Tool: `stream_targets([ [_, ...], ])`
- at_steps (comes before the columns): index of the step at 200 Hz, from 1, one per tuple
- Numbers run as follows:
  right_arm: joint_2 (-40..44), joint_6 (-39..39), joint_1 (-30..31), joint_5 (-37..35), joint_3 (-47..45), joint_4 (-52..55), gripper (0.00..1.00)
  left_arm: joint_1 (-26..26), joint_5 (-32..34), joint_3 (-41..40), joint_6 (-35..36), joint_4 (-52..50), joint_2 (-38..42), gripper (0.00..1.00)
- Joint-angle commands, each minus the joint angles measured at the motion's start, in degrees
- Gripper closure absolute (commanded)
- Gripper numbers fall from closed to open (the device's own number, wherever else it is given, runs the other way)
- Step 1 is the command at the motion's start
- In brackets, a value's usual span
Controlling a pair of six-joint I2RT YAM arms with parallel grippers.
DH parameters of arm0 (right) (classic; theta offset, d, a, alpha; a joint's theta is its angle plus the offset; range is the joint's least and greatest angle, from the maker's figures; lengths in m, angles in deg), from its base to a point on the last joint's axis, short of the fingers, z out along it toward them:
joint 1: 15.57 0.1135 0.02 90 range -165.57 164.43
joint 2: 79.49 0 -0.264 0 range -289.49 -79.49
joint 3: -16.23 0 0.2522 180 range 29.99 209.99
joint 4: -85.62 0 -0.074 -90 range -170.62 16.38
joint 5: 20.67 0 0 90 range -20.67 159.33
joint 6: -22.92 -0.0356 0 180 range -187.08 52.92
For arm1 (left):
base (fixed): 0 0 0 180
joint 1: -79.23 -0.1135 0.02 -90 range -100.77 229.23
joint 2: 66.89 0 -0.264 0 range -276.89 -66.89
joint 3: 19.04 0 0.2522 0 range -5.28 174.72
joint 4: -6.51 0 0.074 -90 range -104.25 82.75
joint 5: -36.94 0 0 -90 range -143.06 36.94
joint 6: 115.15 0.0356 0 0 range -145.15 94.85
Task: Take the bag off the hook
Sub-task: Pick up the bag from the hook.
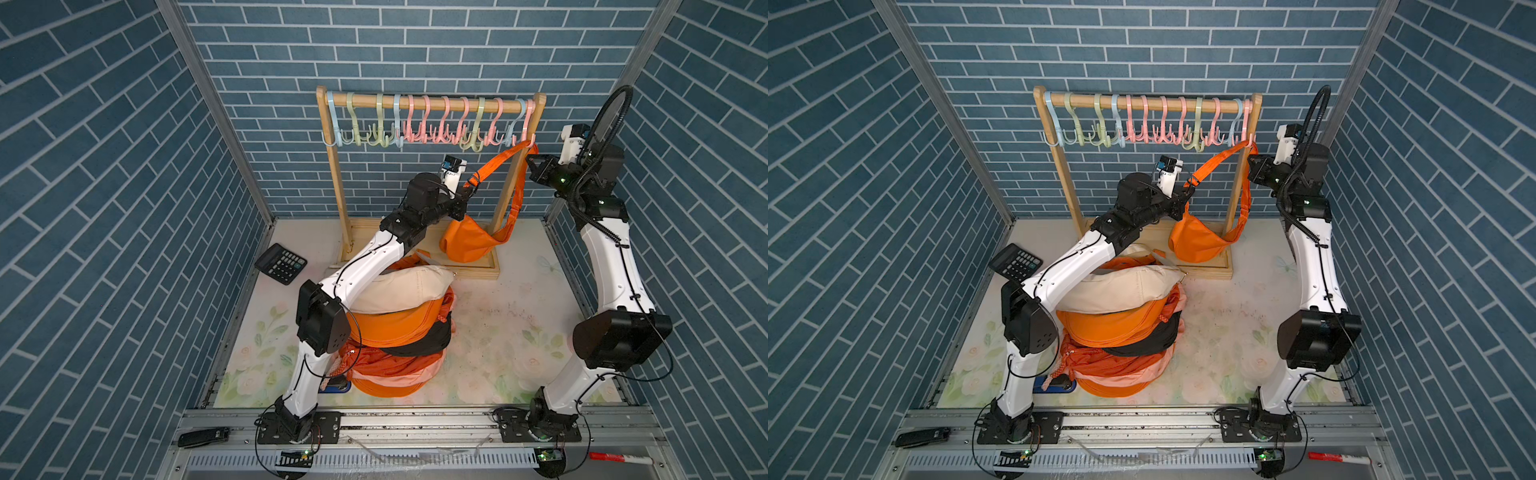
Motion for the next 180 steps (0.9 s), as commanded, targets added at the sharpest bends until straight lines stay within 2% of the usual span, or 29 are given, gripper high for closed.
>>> stream_targets([
  [1, 0.2, 2.4, 0.9, -0.5, 4.2, 2.2, 1.00, -0.2, -1.1, 3.4, -0.3, -0.4, -1.8, 1.00],
  [24, -1.3, 3.7, 1.3, -1.1, 8.9, 6.8, 1.00, -0.2, -1.1, 6.8, 0.2, -2.3, -3.3, 1.00],
  [74, -1.8, 3.7, 1.3, -2.0, 12.3, 12.0, 1.00, -0.2, -1.6, 13.3, 0.1, -4.5, -6.1, 1.00],
  [116, -3.6, 3.7, 1.3, -2.5, 14.5, 19.4, 1.00, -0.3, -1.7, 14.3, 0.3, -4.6, -6.2, 1.00],
  [180, -8.7, 4.2, 1.5, -4.8, 26.0, 32.7, 1.00, -0.6, -2.0, 17.4, -0.2, -5.2, -8.5, 1.00],
])
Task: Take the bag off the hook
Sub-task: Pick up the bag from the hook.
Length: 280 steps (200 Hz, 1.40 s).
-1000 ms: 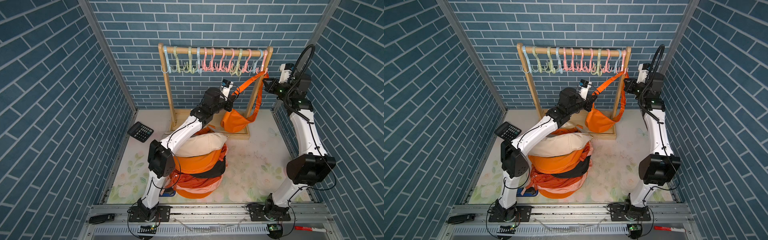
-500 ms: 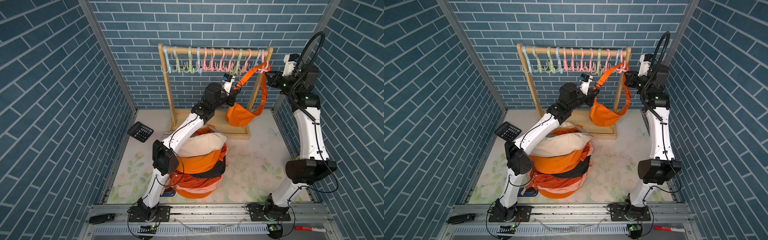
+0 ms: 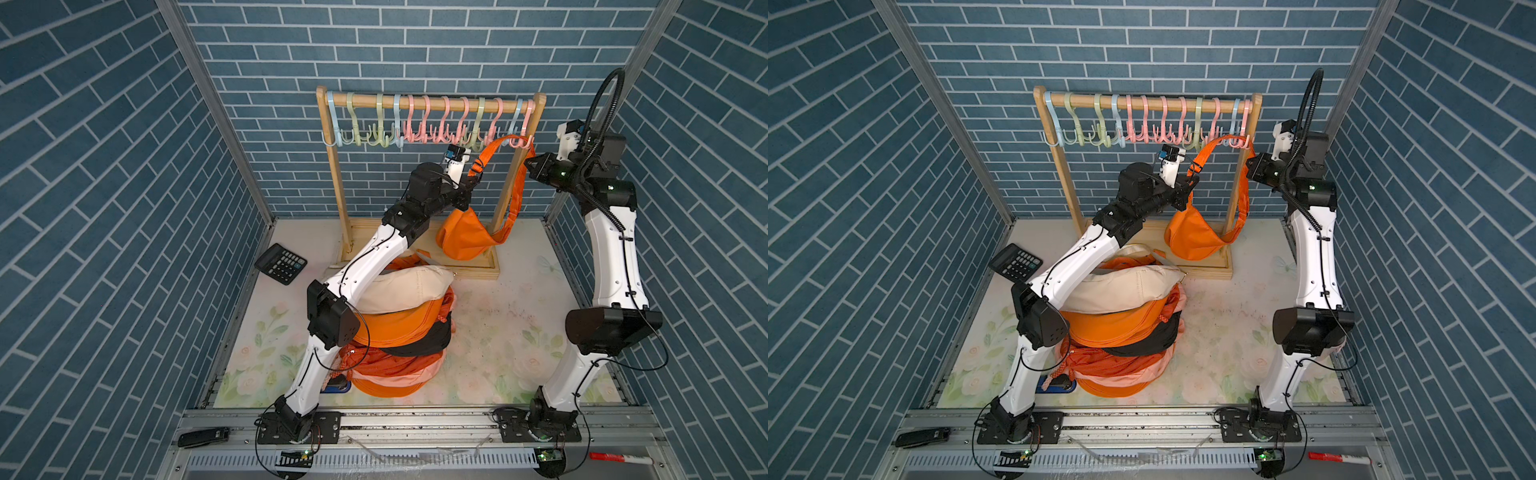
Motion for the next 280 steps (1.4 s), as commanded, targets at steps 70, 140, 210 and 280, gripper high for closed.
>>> stream_targets([
  [70, -3.8, 0.3, 0.5, -2.0, 11.8, 8.2, 1.00, -0.3, -0.7, 6.5, -2.4, 0.2, -5.0, 1.00],
  [140, -6.5, -1.0, 1.1, -1.7, 15.7, 7.9, 1.00, -0.2, -0.4, 8.8, -2.8, 0.6, -6.5, 1.00],
  [210, -3.9, -0.6, 1.1, -3.1, 16.2, 7.9, 1.00, -0.1, -0.1, 11.0, -2.2, 0.4, -6.0, 1.00],
  [280, 8.7, 1.0, 1.5, -4.5, 4.5, 6.1, 1.00, 0.9, -1.0, 7.6, 2.4, -2.0, 0.7, 1.00],
])
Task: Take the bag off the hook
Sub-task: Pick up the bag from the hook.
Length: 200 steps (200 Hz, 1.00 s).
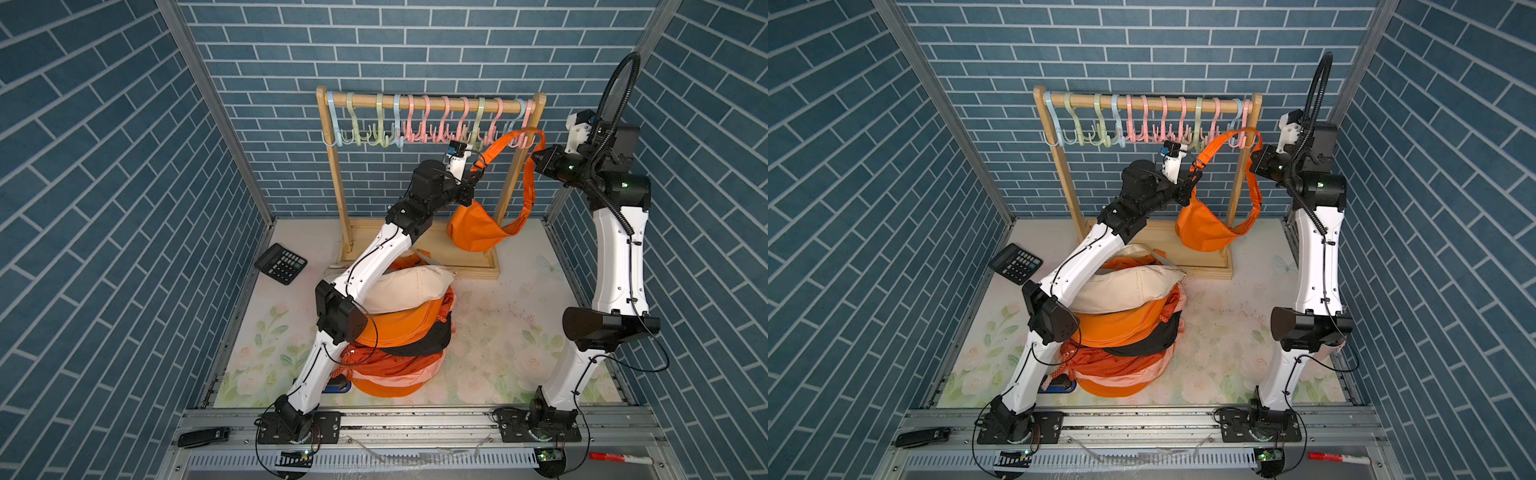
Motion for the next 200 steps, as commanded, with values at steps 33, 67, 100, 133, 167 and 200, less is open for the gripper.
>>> stream_targets([
  [33, 12.3, 1.8, 0.9, -1.3, -6.9, -2.1, 1.00, 2.0, -1.1, -2.9, 5.2, -1.8, 9.0, 1.00],
  [67, 15.5, 3.6, 1.0, -1.2, -4.2, 1.3, 1.00, 3.6, -0.9, -11.7, 7.1, 0.1, 16.6, 1.00],
  [100, 21.8, 4.4, 1.0, -1.6, -7.5, 0.4, 1.00, 6.4, 0.0, -19.4, 12.1, -0.9, 24.1, 1.00],
  [133, 26.3, 4.1, 1.4, -0.6, -9.8, -0.3, 1.00, 7.7, -0.1, -26.7, 13.8, -0.4, 32.4, 1.00],
  [167, 30.4, 3.8, 1.8, 0.1, -11.6, -0.9, 1.00, 9.3, 0.4, -35.0, 15.2, -0.3, 42.3, 1.00],
  [200, 33.5, 1.5, 2.0, 2.7, -13.6, -3.4, 1.00, 10.6, 2.4, -44.7, 15.6, 1.2, 52.5, 1.00],
])
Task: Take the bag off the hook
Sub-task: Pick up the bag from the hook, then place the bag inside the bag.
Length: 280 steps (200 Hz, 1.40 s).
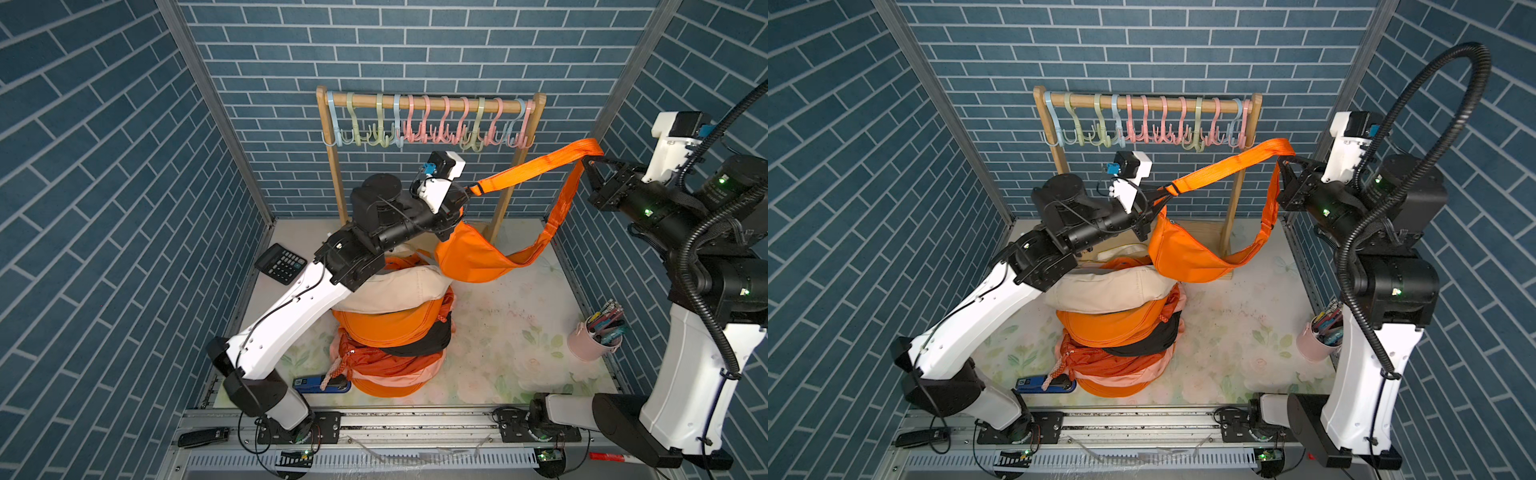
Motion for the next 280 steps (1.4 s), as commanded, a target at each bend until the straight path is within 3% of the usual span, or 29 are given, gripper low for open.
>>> stream_targets([
  [1, 1.7, -0.8, 0.4, 2.8, -0.9, -3.2, 1.00, 0.9, 1.8, -4.6, 1.3, 2.4, 6.4, 1.00],
  [64, 2.2, -4.0, 6.8, 3.3, -3.1, -8.9, 1.00, 1.6, 6.8, -13.7, 1.3, -1.1, 21.6, 1.00],
  [90, 0.5, -4.0, 12.8, 3.4, -4.0, -10.8, 1.00, 1.6, 8.3, -15.6, 1.1, -5.3, 26.3, 1.00],
  [126, -5.1, 2.6, 25.3, -4.2, -4.8, -8.9, 1.00, 1.6, 17.9, -24.6, 0.3, -7.7, 34.4, 1.00],
  [161, -11.7, 4.3, 27.7, -5.9, -5.4, -9.6, 1.00, 0.3, 25.0, -31.3, -2.3, -10.3, 38.6, 1.00],
  [187, -16.0, 5.4, 27.6, -8.0, -4.2, -9.4, 1.00, -7.0, 22.6, -35.2, -6.5, -10.5, 38.8, 1.00],
  [230, -24.7, 7.0, 27.4, -9.2, 4.1, -5.0, 1.00, -28.2, 3.5, -44.8, -20.0, -2.6, 36.7, 1.00],
  [280, -33.0, 8.1, 25.5, -8.4, 8.5, -2.5, 1.00, -31.4, 5.3, -50.2, -22.9, 4.1, 33.2, 1.00],
])
